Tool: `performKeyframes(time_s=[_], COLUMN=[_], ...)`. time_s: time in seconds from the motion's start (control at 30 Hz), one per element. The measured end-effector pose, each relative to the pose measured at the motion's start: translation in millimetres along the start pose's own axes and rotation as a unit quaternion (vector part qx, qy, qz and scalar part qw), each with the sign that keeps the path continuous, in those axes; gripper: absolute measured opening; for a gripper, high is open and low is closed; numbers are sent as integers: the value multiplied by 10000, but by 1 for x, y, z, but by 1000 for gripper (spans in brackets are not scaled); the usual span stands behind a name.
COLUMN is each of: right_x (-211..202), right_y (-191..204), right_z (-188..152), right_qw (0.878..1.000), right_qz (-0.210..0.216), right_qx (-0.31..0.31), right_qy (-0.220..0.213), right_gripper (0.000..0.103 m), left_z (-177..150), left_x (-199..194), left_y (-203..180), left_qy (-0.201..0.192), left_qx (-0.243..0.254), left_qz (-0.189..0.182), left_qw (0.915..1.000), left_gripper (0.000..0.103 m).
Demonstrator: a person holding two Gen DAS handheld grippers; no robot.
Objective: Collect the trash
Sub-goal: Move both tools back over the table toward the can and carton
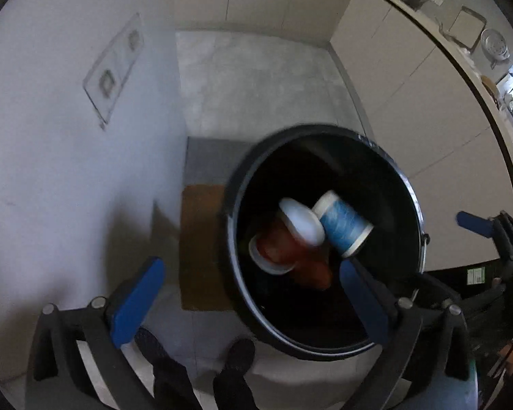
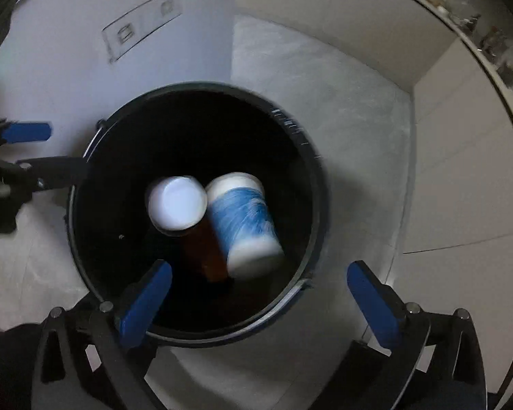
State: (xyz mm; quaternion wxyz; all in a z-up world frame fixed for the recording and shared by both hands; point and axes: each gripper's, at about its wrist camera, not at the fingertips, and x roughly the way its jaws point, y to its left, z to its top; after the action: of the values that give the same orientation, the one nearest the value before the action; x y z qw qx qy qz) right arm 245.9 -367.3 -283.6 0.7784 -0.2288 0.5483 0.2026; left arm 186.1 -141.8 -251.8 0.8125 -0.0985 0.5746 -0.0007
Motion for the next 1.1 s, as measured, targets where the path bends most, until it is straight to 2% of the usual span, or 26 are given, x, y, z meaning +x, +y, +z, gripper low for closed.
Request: performKeyframes(time_s=[0.13, 0.33, 0.47, 0.6, 0.77, 1.1], right_x=[-15, -24, -33, -56, -84, -141], right_y=[-13, -13, -19, -22, -25, -4], right_z=[-4, -10, -13, -7, 2, 14], right_qw=[9992, 9985, 9974, 9935, 9873, 9805], right_qz=[-19, 8, 40, -3, -73, -60], right_qx=[336, 502, 643, 959, 1353, 1435], right_qy=[-202, -222, -335, -613, -827, -1340], right_gripper=[103, 103, 103, 103, 103, 103], left_z=[-5, -7, 3, 5, 11, 3], left_x=[-13, -23, -33, -59, -92, -153], left_y=[1, -5, -11, -14, -11, 2], left_qy=[-104, -121, -208, -530, -880, -1576], left_qx=[136, 201, 278, 414, 320, 301], left_qz=[83, 79, 90, 124, 152, 204], left_qw=[9998, 9997, 9994, 9977, 9955, 9868], left_gripper=[103, 103, 103, 103, 103, 103])
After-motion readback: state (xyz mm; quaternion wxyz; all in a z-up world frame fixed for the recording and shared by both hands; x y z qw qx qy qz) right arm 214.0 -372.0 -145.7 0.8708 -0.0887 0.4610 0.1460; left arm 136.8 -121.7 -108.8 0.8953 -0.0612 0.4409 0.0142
